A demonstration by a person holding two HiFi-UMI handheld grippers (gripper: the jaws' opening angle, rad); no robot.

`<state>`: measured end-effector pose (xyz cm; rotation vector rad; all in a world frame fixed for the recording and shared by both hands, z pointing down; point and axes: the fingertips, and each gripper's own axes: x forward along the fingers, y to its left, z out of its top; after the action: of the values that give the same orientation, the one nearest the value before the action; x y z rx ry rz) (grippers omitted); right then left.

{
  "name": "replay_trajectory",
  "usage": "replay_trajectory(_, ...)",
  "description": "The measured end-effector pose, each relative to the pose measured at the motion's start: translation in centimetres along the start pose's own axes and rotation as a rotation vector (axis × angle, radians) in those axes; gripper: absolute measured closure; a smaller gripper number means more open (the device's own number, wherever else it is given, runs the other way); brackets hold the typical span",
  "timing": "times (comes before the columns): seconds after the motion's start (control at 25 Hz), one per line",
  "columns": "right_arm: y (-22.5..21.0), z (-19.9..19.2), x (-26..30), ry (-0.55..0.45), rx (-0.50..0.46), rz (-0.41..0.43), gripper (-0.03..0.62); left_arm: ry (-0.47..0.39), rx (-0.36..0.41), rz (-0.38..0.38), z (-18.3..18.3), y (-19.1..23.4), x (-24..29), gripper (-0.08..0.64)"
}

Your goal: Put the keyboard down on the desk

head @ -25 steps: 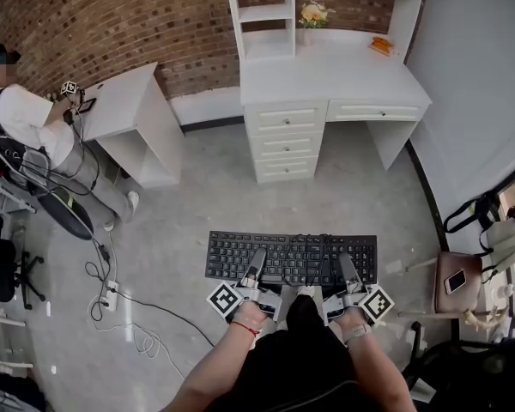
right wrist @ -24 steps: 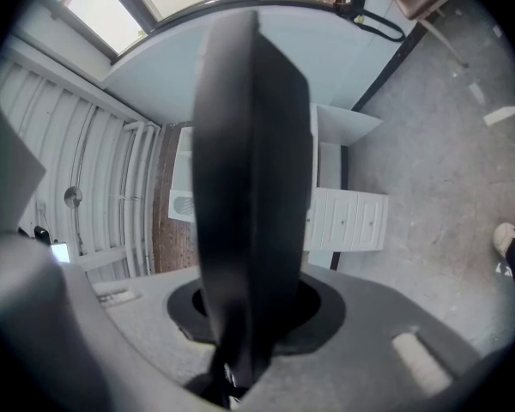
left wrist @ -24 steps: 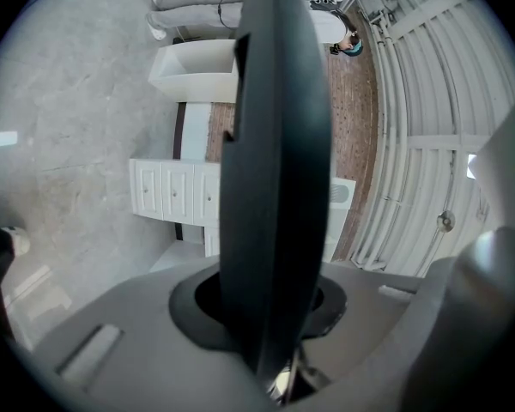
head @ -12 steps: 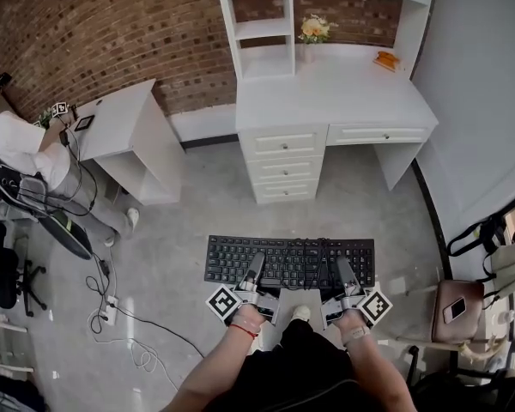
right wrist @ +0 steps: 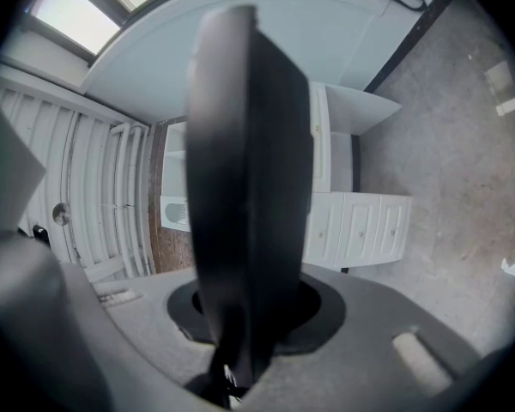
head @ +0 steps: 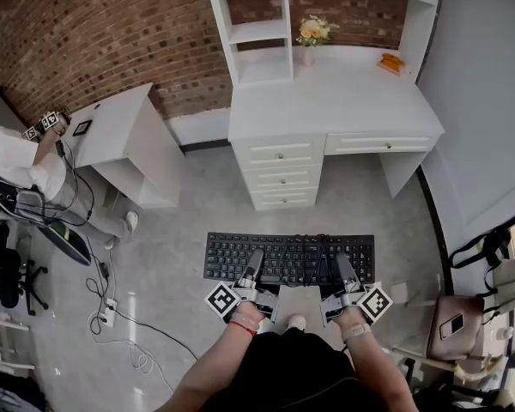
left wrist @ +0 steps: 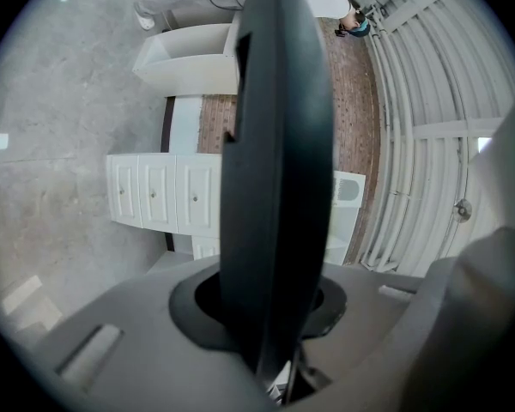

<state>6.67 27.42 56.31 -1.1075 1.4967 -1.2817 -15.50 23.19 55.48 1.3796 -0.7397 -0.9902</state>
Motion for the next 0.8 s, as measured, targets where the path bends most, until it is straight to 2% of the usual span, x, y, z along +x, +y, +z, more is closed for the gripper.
replay_trajectory(0.44,-0.8,2.5,2.5,0.014,0.024,0.002,0.518,-0.01,-0.006,0.019,-0.5,0.6,3.2,0.482)
replay_trajectory(0.8,-2.5,4.3,4.9,0.005,0.04,-0.033,0.518,-0.004,-0.009,0.047,-0.2,2.1,6.5,0.482)
